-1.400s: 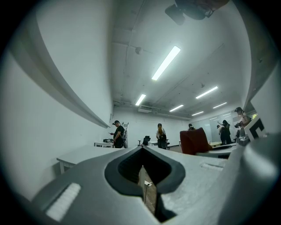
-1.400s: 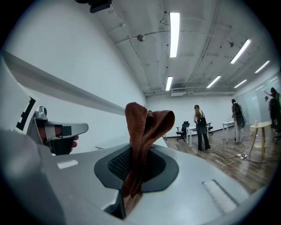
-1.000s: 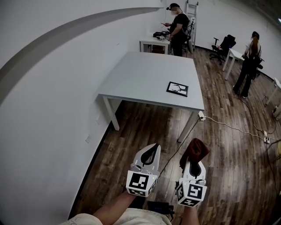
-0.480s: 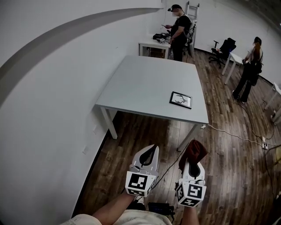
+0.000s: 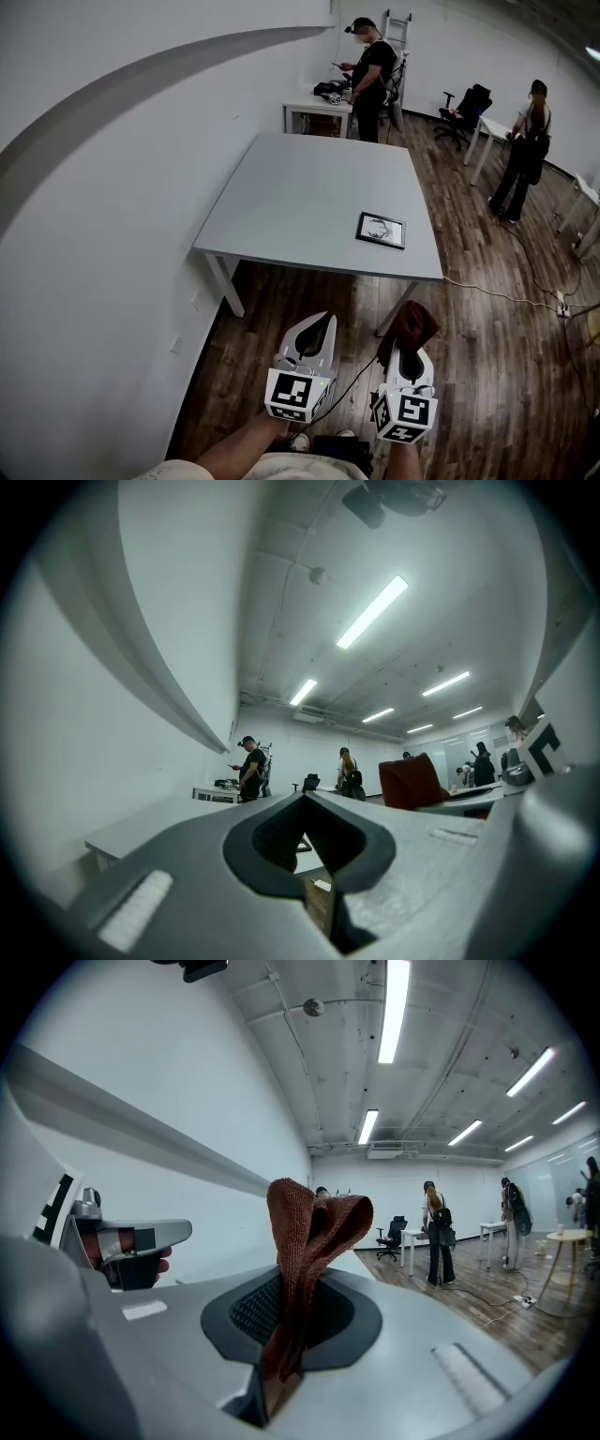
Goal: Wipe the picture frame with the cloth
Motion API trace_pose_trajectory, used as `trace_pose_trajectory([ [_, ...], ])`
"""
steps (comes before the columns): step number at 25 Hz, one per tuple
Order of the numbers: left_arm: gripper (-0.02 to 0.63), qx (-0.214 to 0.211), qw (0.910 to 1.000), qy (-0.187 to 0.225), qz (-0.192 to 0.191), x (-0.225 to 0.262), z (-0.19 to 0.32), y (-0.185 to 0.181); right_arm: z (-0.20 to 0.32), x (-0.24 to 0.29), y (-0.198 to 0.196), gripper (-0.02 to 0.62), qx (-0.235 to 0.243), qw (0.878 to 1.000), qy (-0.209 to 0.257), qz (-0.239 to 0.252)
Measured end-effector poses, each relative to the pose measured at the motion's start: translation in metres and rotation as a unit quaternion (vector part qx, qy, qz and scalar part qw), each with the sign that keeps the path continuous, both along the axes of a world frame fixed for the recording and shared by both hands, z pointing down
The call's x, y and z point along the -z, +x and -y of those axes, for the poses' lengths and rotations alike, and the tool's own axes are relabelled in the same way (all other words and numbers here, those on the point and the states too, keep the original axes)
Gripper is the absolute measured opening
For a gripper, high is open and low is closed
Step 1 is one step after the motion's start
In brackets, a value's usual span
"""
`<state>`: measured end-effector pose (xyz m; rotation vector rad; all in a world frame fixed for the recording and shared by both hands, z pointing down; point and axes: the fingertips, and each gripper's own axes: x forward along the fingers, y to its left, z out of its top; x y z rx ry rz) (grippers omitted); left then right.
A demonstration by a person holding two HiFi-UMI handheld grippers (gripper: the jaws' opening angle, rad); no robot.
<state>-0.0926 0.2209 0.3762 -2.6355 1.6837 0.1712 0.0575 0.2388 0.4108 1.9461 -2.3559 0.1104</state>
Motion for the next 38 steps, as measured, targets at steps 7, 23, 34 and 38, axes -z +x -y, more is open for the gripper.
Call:
trace_pose_trajectory([
  [7,0.000,0.004,1.0000,-0.003,0.007,-0.010,0.035,0.013,0.040,-0.009,0.011,0.060,0.004,1.000,-0.002,0.004],
  [23,0.001,0.023,0.9991,-0.012,0.035,-0.010,0.135,0.085,0.148,-0.016,0.083,0.060,0.019,0.999,-0.020,0.025],
  [34,0.002,0.048,0.9979,-0.021,0.038,-0.014,0.193,0.140,0.203,-0.032,0.146,0.060,0.027,0.998,-0.032,0.043],
  [38,0.002,0.057,0.9974,-0.017,0.040,-0.014,0.204,0.149,0.216,-0.036,0.156,0.060,0.032,0.998,-0.036,0.039],
])
